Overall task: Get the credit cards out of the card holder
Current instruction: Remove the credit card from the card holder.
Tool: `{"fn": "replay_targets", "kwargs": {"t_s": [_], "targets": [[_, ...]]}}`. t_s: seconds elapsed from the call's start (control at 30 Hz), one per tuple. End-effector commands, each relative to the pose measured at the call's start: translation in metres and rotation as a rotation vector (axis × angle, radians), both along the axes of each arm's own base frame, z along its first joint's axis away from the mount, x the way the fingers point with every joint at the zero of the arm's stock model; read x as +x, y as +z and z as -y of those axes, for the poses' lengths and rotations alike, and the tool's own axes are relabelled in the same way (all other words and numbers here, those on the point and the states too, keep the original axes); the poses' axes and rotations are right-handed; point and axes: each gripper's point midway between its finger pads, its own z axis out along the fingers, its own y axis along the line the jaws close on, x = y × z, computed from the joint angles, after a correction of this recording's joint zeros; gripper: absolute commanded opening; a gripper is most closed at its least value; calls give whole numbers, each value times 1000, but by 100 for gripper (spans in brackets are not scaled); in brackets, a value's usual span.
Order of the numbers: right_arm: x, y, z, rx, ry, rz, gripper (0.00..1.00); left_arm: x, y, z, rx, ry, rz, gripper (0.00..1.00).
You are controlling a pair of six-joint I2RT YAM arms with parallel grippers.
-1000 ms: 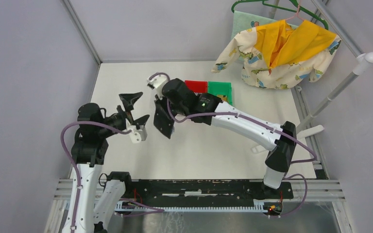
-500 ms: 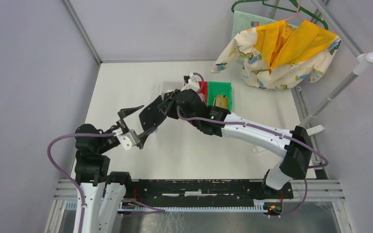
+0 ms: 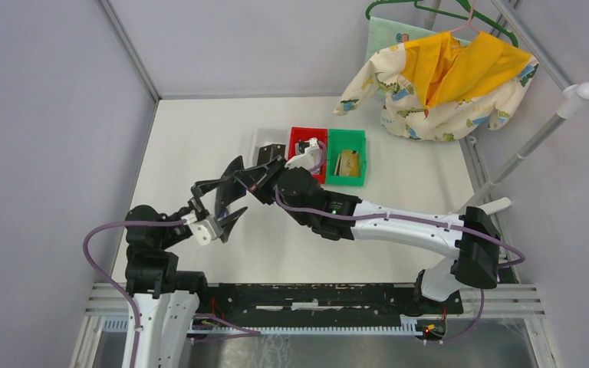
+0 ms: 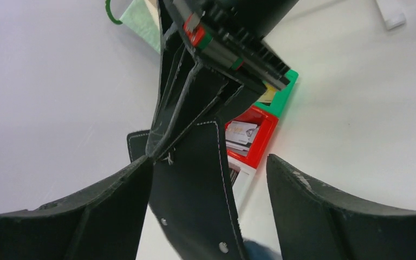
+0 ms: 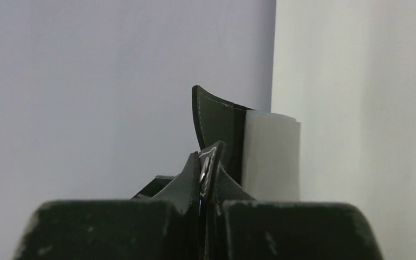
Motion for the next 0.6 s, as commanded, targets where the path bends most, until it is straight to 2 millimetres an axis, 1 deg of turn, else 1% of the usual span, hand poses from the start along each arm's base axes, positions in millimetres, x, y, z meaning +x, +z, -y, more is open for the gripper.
{"fn": "replay_targets", "kwargs": {"t_s": [0.0, 0.07, 0.17, 0.2, 0.23, 0.3, 0.37, 0.43, 0.47, 0.5, 0.57], "targets": [[8, 65, 1, 260, -83, 21, 0, 19, 18, -9, -42, 88, 11, 79], [9, 67, -3, 274, -83, 17, 0, 27, 19, -16, -52, 140, 15, 74], [6, 72, -10, 291, -85, 19, 0, 37, 21, -25, -70, 213, 24, 63], [4, 73, -14, 294, -80, 19, 0, 39, 22, -27, -80, 225, 22, 58], [2, 74, -18, 295, -73, 19, 0, 41, 24, -28, -97, 235, 17, 50], [-2, 73, -27, 291, -61, 16, 0, 43, 30, -28, -122, 242, 10, 40], [-6, 70, -33, 292, -51, 13, 0, 46, 35, -28, -145, 246, -5, 26], [-8, 71, -33, 302, -48, 23, 0, 49, 36, -29, -161, 252, -29, 10], [-8, 74, -31, 305, -48, 43, 2, 51, 37, -30, -169, 264, -39, 3], [-8, 79, -28, 311, -56, 74, 4, 53, 37, -32, -176, 276, -45, 2], [-6, 85, -20, 287, -72, 137, 14, 56, 37, -34, -191, 293, -63, 2]]}}
